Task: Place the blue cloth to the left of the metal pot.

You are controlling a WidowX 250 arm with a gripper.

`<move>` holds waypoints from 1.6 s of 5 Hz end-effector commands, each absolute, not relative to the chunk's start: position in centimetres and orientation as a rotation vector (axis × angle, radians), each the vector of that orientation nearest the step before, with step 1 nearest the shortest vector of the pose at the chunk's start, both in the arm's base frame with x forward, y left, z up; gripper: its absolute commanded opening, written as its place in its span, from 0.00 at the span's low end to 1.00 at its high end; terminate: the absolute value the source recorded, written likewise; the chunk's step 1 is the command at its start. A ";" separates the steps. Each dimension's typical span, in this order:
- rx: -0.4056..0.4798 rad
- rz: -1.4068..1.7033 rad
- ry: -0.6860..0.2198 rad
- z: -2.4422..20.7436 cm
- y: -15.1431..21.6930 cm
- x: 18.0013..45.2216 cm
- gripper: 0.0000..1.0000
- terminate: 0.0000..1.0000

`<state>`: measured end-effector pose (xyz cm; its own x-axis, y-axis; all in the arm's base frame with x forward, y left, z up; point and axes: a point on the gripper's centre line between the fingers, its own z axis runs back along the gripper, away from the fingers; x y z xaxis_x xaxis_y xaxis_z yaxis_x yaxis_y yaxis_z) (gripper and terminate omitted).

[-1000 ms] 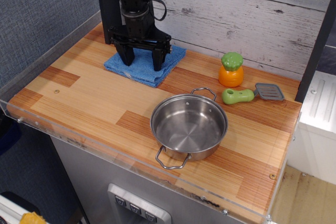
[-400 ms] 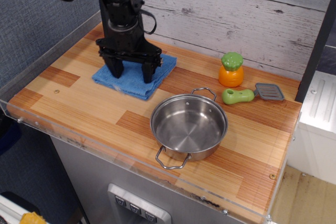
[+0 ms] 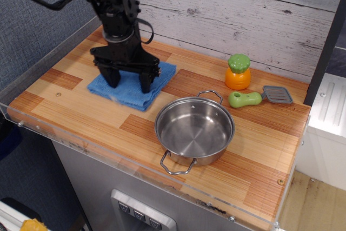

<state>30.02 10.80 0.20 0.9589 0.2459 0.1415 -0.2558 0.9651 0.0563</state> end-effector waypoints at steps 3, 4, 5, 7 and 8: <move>0.051 0.287 -0.008 -1.9 10.5 21.4 1.00 0.00; 0.003 0.309 -0.004 -1.9 10.2 20.5 1.00 0.00; -0.012 0.330 0.007 -1.9 10.0 19.5 1.00 0.00; -0.004 0.333 0.031 -1.9 9.4 18.5 1.00 0.00; -0.012 0.314 0.030 -1.7 9.2 18.7 1.00 0.00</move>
<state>22.60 10.56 0.02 0.9486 0.2949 0.1144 -0.2981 0.9545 0.0110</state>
